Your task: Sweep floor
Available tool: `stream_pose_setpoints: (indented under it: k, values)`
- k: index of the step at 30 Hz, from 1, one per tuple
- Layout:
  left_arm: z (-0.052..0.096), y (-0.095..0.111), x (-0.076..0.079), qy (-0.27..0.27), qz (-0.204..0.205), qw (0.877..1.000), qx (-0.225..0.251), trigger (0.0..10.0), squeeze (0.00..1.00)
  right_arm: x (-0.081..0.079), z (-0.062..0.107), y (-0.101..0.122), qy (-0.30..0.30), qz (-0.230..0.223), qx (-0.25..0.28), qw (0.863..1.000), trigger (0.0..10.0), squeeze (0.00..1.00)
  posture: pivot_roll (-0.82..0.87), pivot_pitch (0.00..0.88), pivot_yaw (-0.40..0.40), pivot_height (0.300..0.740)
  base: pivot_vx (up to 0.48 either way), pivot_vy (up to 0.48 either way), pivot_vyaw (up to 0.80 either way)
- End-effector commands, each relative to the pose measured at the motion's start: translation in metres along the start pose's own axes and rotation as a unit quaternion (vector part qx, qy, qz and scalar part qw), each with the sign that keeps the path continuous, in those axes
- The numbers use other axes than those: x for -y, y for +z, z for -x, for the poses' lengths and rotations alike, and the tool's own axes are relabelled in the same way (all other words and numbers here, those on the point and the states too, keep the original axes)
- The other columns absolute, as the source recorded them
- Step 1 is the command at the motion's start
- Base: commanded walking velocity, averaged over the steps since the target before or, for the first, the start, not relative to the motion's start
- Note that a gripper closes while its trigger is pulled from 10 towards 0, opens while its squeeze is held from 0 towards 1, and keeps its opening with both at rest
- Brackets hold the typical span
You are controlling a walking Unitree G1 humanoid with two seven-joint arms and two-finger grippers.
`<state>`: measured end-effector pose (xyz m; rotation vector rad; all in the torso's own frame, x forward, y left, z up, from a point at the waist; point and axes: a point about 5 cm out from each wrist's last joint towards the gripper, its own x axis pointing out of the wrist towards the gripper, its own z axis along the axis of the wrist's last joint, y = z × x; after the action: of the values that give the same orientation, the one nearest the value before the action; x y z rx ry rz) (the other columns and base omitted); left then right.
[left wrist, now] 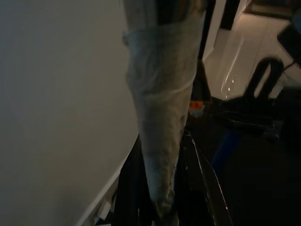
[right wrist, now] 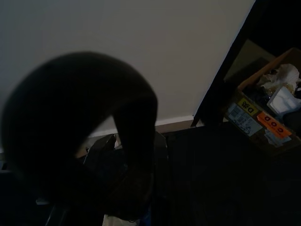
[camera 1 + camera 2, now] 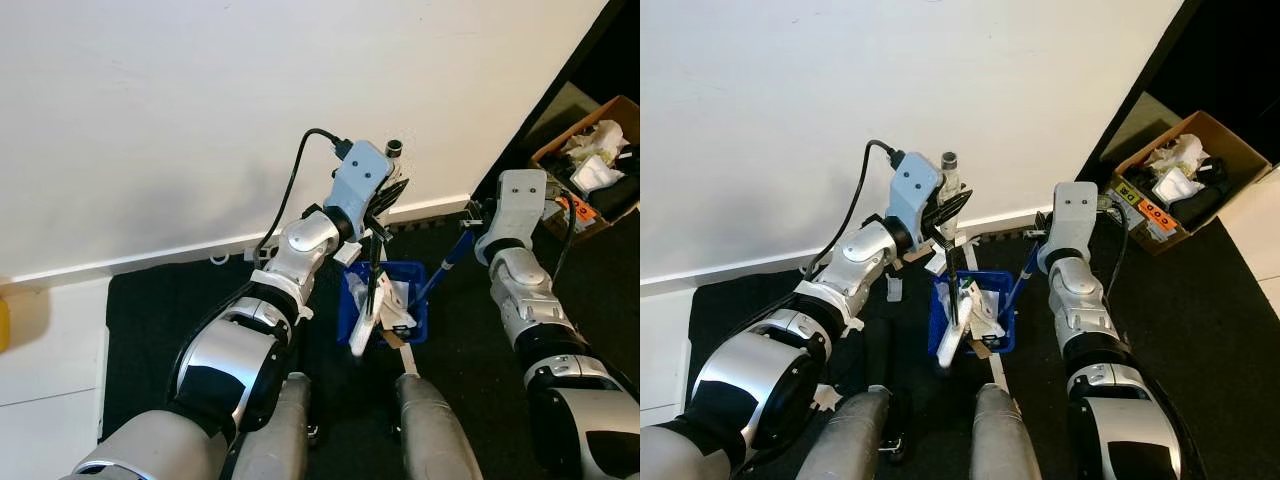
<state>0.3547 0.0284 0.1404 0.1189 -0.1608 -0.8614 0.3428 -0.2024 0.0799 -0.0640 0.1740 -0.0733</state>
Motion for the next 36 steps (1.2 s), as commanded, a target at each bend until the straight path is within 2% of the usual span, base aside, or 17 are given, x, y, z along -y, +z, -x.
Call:
stream_pose_setpoints:
  k: [1,3,6,8,9,11,12,13,16,19,21,23,25,27,29,31,36]
  values:
    - [-0.009,0.023,-0.002,-0.009,-0.009,0.998,0.056,10.0,0.00,0.001,0.005,-0.015,0.000,0.002,-0.031,1.000,10.0,0.00,-0.05,0.205,0.025,0.740,0.000,0.000,0.00]
    - [-0.009,0.029,-0.007,-0.012,-0.016,0.998,0.065,10.0,0.00,0.001,0.005,-0.015,-0.001,0.002,-0.030,1.000,10.0,0.00,-0.05,0.203,0.026,0.740,0.000,0.000,0.00]
    - [0.002,0.048,-0.033,-0.033,-0.041,0.996,0.077,10.0,0.00,0.001,0.005,-0.015,-0.002,0.000,-0.031,1.000,10.0,0.00,-0.04,0.186,0.027,0.740,0.000,0.000,0.00]
    - [0.006,0.051,-0.039,-0.042,-0.048,0.995,0.078,10.0,0.00,0.001,0.005,-0.016,-0.002,-0.001,-0.031,1.000,10.0,0.00,-0.03,0.183,0.028,0.740,0.000,0.000,0.00]
    - [0.014,0.057,-0.047,-0.059,-0.044,0.994,0.082,10.0,0.00,0.001,0.005,-0.016,-0.003,-0.004,-0.032,0.999,10.0,0.00,-0.03,0.177,0.027,0.740,0.000,0.000,0.00]
    - [0.018,0.059,-0.050,-0.066,-0.040,0.994,0.083,10.0,0.00,0.001,0.005,-0.016,-0.003,-0.005,-0.032,0.999,10.0,0.00,-0.03,0.172,0.028,0.740,0.000,0.000,0.00]
    - [0.028,0.062,-0.055,-0.092,-0.034,0.992,0.080,10.0,0.00,0.001,0.005,-0.017,-0.003,-0.007,-0.034,0.999,10.0,0.00,-0.02,0.165,0.028,0.740,0.000,0.000,0.00]
    - [0.031,0.062,-0.056,-0.101,-0.033,0.991,0.079,10.0,0.00,0.001,0.005,-0.017,-0.003,-0.008,-0.035,0.999,10.0,0.00,-0.02,0.163,0.028,0.740,0.000,0.000,0.00]
    - [0.037,0.064,-0.058,-0.107,-0.029,0.991,0.076,10.0,0.00,0.001,0.005,-0.018,-0.002,-0.009,-0.036,0.999,10.0,0.00,-0.01,0.155,0.028,0.740,0.000,0.000,0.00]
    - [0.053,0.066,-0.064,-0.112,-0.027,0.991,0.071,10.0,0.00,0.000,0.005,-0.020,-0.001,-0.011,-0.039,0.999,10.0,0.00,-0.01,0.139,0.026,0.740,0.000,0.000,0.00]
    - [0.056,0.067,-0.065,-0.113,-0.027,0.991,0.070,10.0,0.00,0.000,0.005,-0.020,-0.001,-0.011,-0.039,0.999,10.0,0.00,-0.01,0.139,0.026,0.740,0.000,0.000,0.00]
    - [0.065,0.068,-0.073,-0.097,-0.036,0.993,0.063,10.0,0.00,-0.001,0.005,-0.020,0.000,-0.014,-0.040,0.999,10.0,0.00,0.00,0.122,0.024,0.740,0.000,0.000,0.00]
    - [0.078,0.065,-0.087,-0.060,-0.068,0.995,0.027,10.0,0.00,-0.001,0.004,-0.019,0.001,-0.033,-0.039,0.999,10.0,0.00,0.01,0.108,0.023,0.740,0.000,0.000,0.00]
    - [0.083,0.064,-0.091,-0.052,-0.077,0.996,0.016,10.0,0.00,-0.001,0.003,-0.019,0.001,-0.041,-0.038,0.998,10.0,0.00,0.01,0.108,0.023,0.740,0.000,0.000,0.00]
    - [0.092,0.065,-0.102,-0.014,-0.094,0.995,-0.002,10.0,0.00,-0.001,0.003,-0.019,0.002,-0.068,-0.037,0.997,10.0,0.00,0.02,0.094,0.022,0.740,0.000,0.000,0.00]
    - [0.098,0.071,-0.112,0.028,-0.107,0.994,0.000,10.0,0.00,0.000,0.003,-0.019,0.003,-0.083,-0.037,0.996,10.0,0.00,0.02,0.086,0.022,0.740,0.000,0.000,0.00]
    - [0.106,0.082,-0.122,0.062,-0.111,0.992,0.009,10.0,0.00,0.005,0.004,-0.022,-0.004,-0.103,-0.039,0.994,10.0,0.00,0.03,0.075,0.019,0.740,0.000,0.000,0.00]
